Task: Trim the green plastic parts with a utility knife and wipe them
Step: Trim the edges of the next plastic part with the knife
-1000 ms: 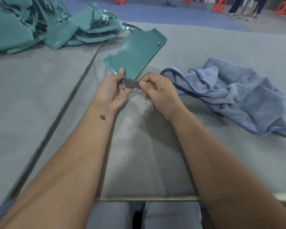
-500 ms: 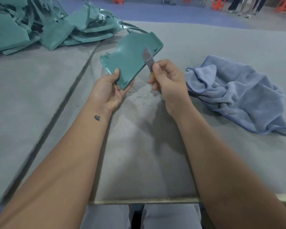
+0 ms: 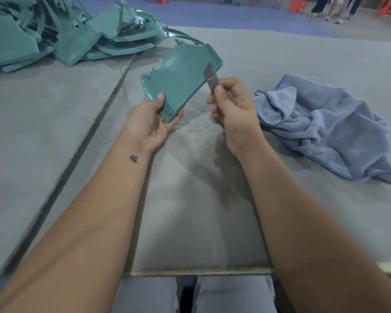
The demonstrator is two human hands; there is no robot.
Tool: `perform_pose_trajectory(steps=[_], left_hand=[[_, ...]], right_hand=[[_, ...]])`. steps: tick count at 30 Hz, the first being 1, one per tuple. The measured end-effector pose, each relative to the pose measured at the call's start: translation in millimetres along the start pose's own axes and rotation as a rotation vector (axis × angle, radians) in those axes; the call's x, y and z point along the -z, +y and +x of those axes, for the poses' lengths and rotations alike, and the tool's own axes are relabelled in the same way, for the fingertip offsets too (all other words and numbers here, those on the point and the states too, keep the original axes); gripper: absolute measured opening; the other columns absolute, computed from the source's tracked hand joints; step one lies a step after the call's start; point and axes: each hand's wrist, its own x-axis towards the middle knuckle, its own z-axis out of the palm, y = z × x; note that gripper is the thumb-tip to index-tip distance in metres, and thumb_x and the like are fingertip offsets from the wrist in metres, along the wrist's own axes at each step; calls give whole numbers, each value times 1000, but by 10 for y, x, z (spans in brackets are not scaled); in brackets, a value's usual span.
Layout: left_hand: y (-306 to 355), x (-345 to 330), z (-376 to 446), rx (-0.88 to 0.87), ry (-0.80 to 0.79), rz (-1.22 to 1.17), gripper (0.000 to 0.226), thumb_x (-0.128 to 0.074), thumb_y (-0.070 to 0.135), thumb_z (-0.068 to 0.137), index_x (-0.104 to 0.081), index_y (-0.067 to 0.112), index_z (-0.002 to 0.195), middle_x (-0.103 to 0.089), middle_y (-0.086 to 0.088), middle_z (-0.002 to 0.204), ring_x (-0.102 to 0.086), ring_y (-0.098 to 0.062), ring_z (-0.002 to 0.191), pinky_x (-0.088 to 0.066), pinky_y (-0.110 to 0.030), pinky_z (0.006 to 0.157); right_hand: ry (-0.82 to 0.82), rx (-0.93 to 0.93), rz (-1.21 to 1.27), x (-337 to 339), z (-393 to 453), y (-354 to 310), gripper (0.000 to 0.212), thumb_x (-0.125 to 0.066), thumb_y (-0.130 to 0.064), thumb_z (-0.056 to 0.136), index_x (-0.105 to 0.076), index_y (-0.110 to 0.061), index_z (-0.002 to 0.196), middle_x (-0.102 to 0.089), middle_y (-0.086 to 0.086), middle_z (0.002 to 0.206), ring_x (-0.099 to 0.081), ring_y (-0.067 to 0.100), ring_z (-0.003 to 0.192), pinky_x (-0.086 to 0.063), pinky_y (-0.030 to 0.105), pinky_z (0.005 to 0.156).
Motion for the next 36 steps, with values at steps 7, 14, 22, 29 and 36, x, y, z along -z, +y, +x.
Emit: perform_pose_trajectory(steps=[7,14,22,29,36], left_hand=[[4,6,12,10,-2,-4,37,-37,10,104,-42,2,139,-66,-13,102,-70,-19,74,-59,-27,58],[8,17,23,7,17,-6,37,-38,9,103,-42,4,140,-66,-11,102,-71,-18,71,-57,-26,57],[-45,-2,65,-146,-14,180,23,-40,4,102,-56,17,112,-70,-1,103,-71,-16,86,-59,-31,65],[-97,-46,52,-362,28,391,37,-41,-8,98,-51,19,120,-66,2,112,-65,-14,104,-49,-44,100],[-29,-4,86,-322,135,221,34,-45,-5,96,-55,15,121,-67,-4,117,-65,-23,108,-53,-47,94]], right_hand=[[-182,15,-121,33,-1,0,18,-54,-5,95,-59,-19,85,-60,1,72,-50,12,64,-42,22,63],[101,-49,166,54,59,-4,16,-48,-8,99,-54,-16,88,-56,3,72,-44,11,55,-34,24,55],[246,-184,361,188,115,-60,20,-56,-20,97,-47,-17,79,-41,-2,54,-29,10,42,-22,20,40],[235,-314,2,86,135,1,20,-47,-27,101,-38,-22,84,-36,-5,56,-26,3,33,-22,14,35],[114,-238,-40,110,112,7,28,-43,-22,103,-42,-16,76,-42,0,57,-30,4,35,-24,17,35]])
